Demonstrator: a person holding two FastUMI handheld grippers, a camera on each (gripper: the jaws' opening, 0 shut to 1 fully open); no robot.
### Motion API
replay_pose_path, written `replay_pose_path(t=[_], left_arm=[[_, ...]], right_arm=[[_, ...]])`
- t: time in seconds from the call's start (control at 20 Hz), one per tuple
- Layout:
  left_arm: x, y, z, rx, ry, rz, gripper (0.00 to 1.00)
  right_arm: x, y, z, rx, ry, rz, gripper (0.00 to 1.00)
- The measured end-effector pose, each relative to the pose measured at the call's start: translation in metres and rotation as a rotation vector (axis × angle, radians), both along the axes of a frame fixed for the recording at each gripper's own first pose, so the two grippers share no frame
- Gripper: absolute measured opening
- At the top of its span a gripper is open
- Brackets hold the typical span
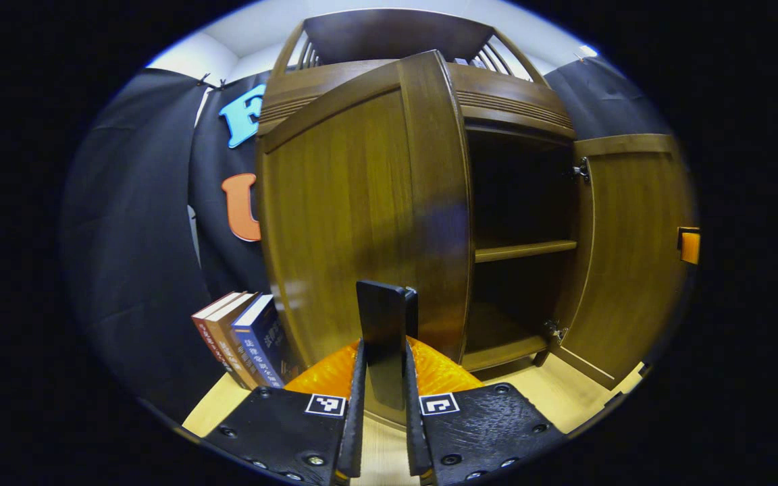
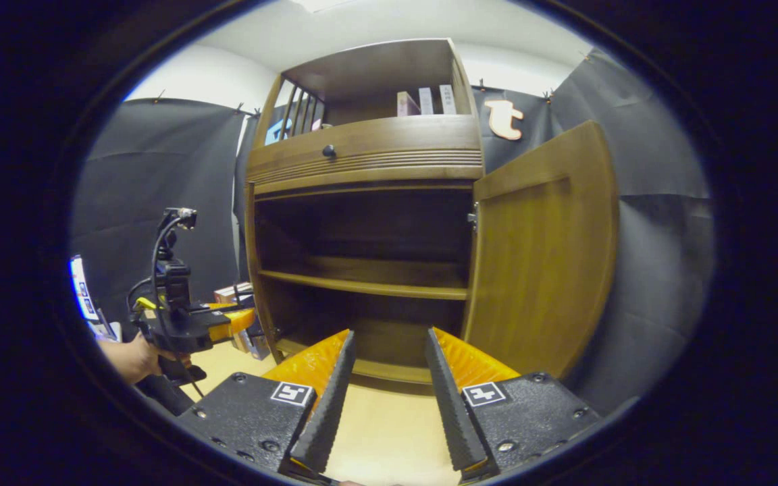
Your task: Open the right door of the double-door shoe cabinet with the right hand, and open the left door with the left hand.
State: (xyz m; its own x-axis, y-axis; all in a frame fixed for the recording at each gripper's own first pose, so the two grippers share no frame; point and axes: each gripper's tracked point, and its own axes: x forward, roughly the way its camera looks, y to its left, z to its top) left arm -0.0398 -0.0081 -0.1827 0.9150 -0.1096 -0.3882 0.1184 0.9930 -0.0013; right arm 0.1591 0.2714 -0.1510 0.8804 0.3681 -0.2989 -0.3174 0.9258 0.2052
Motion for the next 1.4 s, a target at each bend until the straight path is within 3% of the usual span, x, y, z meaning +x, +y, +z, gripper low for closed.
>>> replay_pose_path(t=[0.3,0.4,0.65,0.7,0.95,1.0,1.4], left_arm=[[-0.025,0.043,0.004,0.031,-0.001,0.061,0.25],[-0.034,0.066,0.002,0.028,0.008,0.103,0.20],[-0.050,0.117,-0.004,0.066,0.052,0.209,0.24],[-0.051,0.122,-0.004,0.051,0.061,0.215,0.15],[-0.054,0.129,-0.006,0.020,0.068,0.221,0.18],[-0.052,0.130,-0.008,0.020,0.068,0.222,0.27],[-0.062,0.140,-0.002,-0.003,0.077,0.239,0.21]], right_arm=[[0.018,0.023,-0.007,-0.001,0.012,0.055,0.69],[0.014,0.026,-0.010,0.001,0.013,0.065,0.69],[0.019,0.033,-0.009,-0.008,0.006,0.083,0.70],[0.020,0.034,-0.007,-0.005,0.001,0.085,0.69],[0.021,0.037,-0.009,-0.005,0.002,0.082,0.69],[0.022,0.037,-0.009,-0.008,0.003,0.081,0.69],[0.029,0.041,-0.014,-0.021,0.020,0.083,0.67]])
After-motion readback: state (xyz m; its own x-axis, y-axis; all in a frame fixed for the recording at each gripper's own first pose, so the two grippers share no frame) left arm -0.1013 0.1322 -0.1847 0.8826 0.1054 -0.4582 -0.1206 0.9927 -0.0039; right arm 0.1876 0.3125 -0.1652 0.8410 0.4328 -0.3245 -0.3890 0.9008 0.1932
